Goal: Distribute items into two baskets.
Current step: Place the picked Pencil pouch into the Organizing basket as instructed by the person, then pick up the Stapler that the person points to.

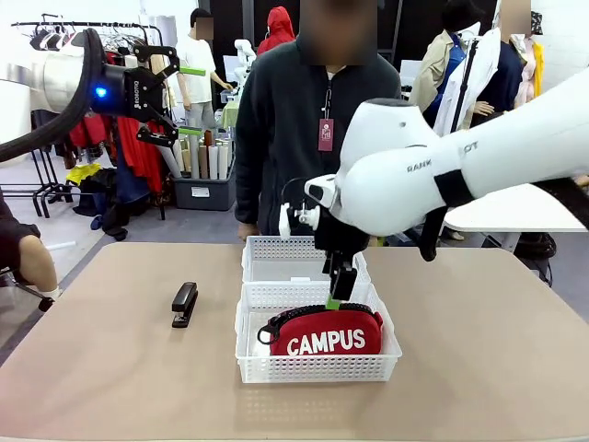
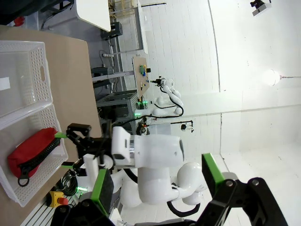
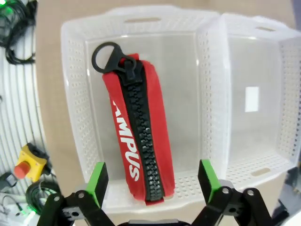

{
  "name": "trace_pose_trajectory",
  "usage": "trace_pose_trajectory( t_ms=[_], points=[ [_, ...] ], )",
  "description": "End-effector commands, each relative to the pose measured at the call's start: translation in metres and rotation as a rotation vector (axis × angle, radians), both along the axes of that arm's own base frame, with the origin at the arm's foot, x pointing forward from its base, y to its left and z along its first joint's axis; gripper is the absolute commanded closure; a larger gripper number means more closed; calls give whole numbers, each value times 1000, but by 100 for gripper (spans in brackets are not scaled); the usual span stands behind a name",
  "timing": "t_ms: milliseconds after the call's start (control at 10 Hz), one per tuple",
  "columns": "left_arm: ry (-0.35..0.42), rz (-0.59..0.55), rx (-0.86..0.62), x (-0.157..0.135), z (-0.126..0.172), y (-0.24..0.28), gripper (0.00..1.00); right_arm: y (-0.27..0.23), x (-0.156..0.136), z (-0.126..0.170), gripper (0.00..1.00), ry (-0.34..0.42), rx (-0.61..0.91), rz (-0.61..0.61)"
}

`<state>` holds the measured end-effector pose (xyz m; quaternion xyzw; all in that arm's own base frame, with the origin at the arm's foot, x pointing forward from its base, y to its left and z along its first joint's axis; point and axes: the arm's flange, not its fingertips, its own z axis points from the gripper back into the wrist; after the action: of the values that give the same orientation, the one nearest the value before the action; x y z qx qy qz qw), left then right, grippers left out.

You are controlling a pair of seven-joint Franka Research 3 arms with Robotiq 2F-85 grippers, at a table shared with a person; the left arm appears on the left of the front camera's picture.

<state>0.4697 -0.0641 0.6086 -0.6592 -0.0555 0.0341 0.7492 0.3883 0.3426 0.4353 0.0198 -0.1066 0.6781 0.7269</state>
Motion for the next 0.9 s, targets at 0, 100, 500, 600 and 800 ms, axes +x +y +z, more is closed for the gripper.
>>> trace_pose_trajectory(
  t_ms=[0, 100, 500, 600, 800],
  points=[
    [-2, 1, 0, -1, 2, 1, 0, -22, -2, 22, 0, 17, 79, 11],
    [-2, 1, 0, -1, 2, 1, 0, -30, -1, 34, 0, 21, 116, 6],
    [-2, 1, 0, -1, 2, 1, 0, -52, 1, 61, 0, 29, 190, 31],
    [-2, 1, 0, -1, 2, 1, 0, -54, 1, 64, 0, 24, 187, 33],
    [-2, 1, 0, -1, 2, 1, 0, -47, 4, 65, 0, 15, 155, -5]
  ],
)
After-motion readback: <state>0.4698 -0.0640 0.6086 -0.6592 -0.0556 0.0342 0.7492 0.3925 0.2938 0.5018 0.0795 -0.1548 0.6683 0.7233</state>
